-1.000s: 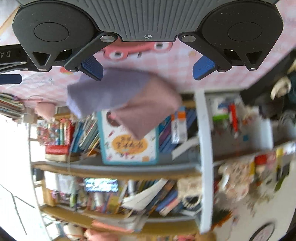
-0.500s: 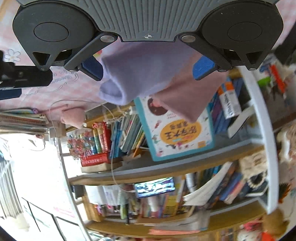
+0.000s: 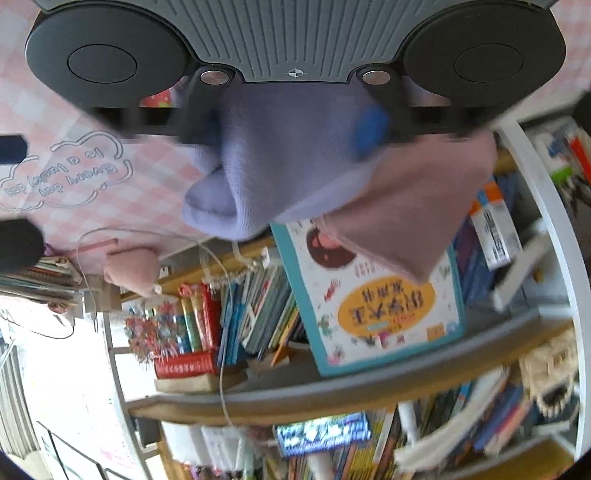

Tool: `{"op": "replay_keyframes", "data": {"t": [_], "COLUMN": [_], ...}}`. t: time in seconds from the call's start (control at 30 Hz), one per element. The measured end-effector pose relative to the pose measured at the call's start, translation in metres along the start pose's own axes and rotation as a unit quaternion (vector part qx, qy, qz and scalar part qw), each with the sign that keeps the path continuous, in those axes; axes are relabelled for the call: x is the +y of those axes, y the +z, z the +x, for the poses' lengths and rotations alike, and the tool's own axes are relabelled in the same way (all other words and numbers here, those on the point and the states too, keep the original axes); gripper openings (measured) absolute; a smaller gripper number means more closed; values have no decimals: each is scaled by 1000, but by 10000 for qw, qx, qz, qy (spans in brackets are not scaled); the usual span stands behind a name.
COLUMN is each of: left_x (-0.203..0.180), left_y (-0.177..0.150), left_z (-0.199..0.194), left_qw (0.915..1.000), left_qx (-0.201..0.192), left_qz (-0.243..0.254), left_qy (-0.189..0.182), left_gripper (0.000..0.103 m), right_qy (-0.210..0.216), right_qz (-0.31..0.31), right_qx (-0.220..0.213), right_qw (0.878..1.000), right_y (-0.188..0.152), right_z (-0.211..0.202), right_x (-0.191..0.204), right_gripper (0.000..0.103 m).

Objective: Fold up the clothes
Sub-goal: 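Grasp the lavender sweater edge with the left tool while the right tool grasps the pink part, then lift the sweater with both tools and shake it open above the table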

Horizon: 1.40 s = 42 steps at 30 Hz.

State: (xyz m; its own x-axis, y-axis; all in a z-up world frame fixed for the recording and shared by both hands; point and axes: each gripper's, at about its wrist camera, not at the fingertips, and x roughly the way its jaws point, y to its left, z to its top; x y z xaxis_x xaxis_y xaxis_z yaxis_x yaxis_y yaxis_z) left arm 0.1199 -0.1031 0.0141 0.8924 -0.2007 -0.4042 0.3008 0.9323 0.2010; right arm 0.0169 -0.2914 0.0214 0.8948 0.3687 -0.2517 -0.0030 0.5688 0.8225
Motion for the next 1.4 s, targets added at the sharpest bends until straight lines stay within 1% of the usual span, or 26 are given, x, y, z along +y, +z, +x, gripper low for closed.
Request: {"op": "replay_keyframes", "data": {"t": [0.07, 0.1, 0.13, 0.23, 0.37, 0.5, 0.57, 0.6, 0.63, 0.67, 0.7, 0.73, 0.83, 0.9, 0.97, 1.0, 1.03, 1.07, 1.1, 1.13, 1.17, 1.23, 1.3, 1.33, 1.37, 1.4], "left_x": [11, 14, 19, 34, 48, 56, 57, 57, 56, 57, 58, 59, 62, 64, 65, 67, 71, 74, 77, 80, 81, 80, 77, 74, 72, 67], "left_y": [-3, -4, -6, -12, -26, -44, -54, -59, -65, -69, -73, -77, -88, -92, -95, -97, -99, -100, -100, -100, -100, -93, -78, -67, -56, -41], "left_z": [-5, -11, -21, -60, -113, -149, -163, -169, -174, -177, -180, -183, -192, -196, -198, -197, -194, -191, -190, -189, -189, -191, -198, -203, -208, -217], "left_qw": [9995, 9992, 9988, 9960, 9923, 9899, 9904, 9910, 9921, 9932, 9941, 9950, 9971, 9979, 9984, 9979, 9965, 9946, 9929, 9913, 9906, 9915, 9892, 9858, 9810, 9753], "left_qx": [68, 56, -3, -232, -473, -546, -528, -515, -492, -444, -390, -337, -202, -170, -154, -125, -49, 36, 64, 79, 72, 5, -238, -423, -620, -934], "left_qz": [-261, -303, -387, -680, -907, -1070, -1053, -1022, -961, -902, -845, -789, -620, -532, -475, -551, -730, -927, -1061, -1182, -1224, -1115, -1029, -995, -960, -819], "left_qy": [-185, -235, -297, -523, -703, -753, -723, -693, -638, -596, -557, -519, -401, -331, -279, -319, -393, -471, -524, -572, -599, -664, -1019, -1286, -1570, -1829], "left_gripper": [16, 13, 11, 10, 10, 10, 10, 10, 10, 10, 10, 9, 9, 9, 9, 10, 10, 10, 10, 10, 10, 9, 8, 8, 8, 8], "right_qy": [238, 328, 392, 577, 570, 516, 489, 475, 461, 447, 435, 433, 535, 669, 785, 788, 791, 794, 857, 1023, 1190, 1521, 1849, 1992, 2097, 2212], "right_qz": [243, 324, 381, 590, 828, 1057, 1171, 1228, 1285, 1342, 1366, 1331, 1191, 1084, 923, 837, 750, 664, 620, 646, 672, 724, 775, 714, 484, 184], "right_qx": [140, 196, 244, 388, 592, 798, 900, 951, 1002, 1053, 1113, 1194, 1431, 1589, 1773, 1849, 1924, 1999, 2011, 1916, 1820, 1627, 1432, 1281, 1043, 802], "right_qw": [9993, 9987, 9982, 9958, 9932, 9899, 9878, 9867, 9856, 9843, 9834, 9829, 9811, 9791, 9767, 9760, 9752, 9743, 9738, 9740, 9737, 9722, 9692, 9689, 9710, 9717], "right_y": [-1, -1, -2, -3, -12, -22, -27, -30, -33, -35, -37, -39, -46, -50, -55, -58, -62, -65, -65, -59, -53, -41, -29, -19, -3, 13], "right_z": [4, 6, 8, 15, 21, 26, 28, 30, 31, 32, 33, 33, 31, 28, 27, 27, 28, 28, 27, 23, 19, 11, 4, -3, -14, -26], "right_x": [0, 0, 0, -1, -2, -4, -4, -5, -5, -6, -6, -5, -5, -4, -1, 0, 1, 3, 5, 8, 11, 17, 23, 30, 44, 61], "right_gripper": [102, 101, 101, 101, 101, 100, 92, 80, 65, 56, 40, 34, 30, 30, 26, 21, 16, 14, 10, 5, 5, 4, 4, 4, 4, 4]}}
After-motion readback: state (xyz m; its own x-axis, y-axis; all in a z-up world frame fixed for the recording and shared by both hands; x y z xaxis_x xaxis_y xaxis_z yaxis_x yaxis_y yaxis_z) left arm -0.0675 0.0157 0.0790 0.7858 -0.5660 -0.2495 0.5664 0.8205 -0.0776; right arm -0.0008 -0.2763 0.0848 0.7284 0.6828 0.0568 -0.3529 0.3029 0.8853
